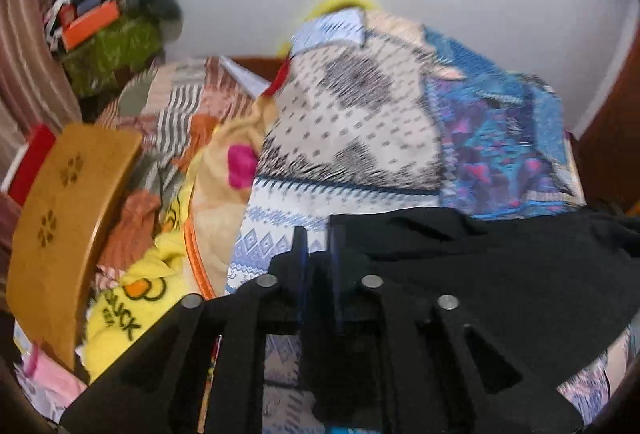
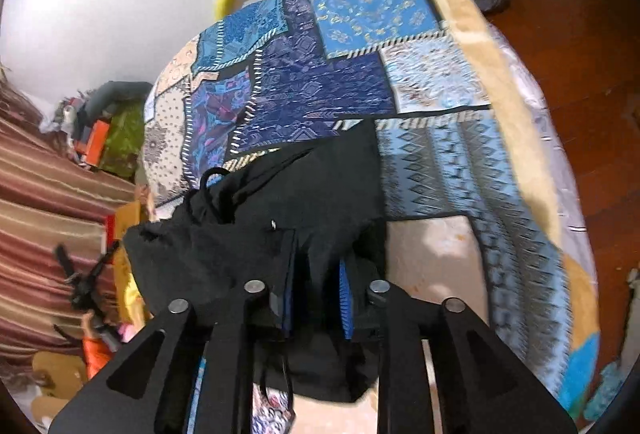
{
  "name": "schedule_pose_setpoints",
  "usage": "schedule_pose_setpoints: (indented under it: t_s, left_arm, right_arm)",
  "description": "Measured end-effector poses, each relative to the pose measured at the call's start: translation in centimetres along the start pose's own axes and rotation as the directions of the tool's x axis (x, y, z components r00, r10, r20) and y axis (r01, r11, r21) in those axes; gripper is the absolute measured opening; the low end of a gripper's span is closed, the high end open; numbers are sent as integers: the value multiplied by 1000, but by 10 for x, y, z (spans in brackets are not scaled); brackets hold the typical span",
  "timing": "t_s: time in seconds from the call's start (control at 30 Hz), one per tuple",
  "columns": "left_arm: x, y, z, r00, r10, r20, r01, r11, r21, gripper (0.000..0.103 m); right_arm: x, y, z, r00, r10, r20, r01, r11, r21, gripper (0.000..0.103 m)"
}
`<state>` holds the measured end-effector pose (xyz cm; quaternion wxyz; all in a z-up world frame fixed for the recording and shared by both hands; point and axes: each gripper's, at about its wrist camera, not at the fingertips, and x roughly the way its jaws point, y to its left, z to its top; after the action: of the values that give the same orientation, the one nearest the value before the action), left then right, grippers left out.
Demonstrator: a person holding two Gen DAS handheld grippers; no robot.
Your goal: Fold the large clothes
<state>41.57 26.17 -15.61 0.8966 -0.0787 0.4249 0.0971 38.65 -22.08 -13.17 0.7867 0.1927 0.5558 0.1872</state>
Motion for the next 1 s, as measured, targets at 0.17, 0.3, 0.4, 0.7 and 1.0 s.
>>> schedule_pose_setpoints:
  t_s: [0.17,0.3,0.4,0.7,1.0]
  left_arm:
    - [-58,-36,-7,995,-22,101,9,992,124,52]
    - [-85,-67,-17,990,-74,120,49,979,200,62]
    - [-96,-91,-25,987,-118,112,90,970,226,74]
    - [-85,-134,-48,984,-158,87,130,955,266,83]
    - [-22,-146,-58,982,-187,-21,187,965,186,83]
  right_arm:
    - [-43,6,-9,992,-48,116,50,999,-15,42]
    - [-72,35,-27,975,-103,197,127,985,-118,42]
    - [-77,63,-43,960,-119,252,175,961,-214,42]
    - [-37,143,-88,942,-93,323,239,862,-447,47]
    - [45,156,-95,961,-152,232,252,829,-499,47]
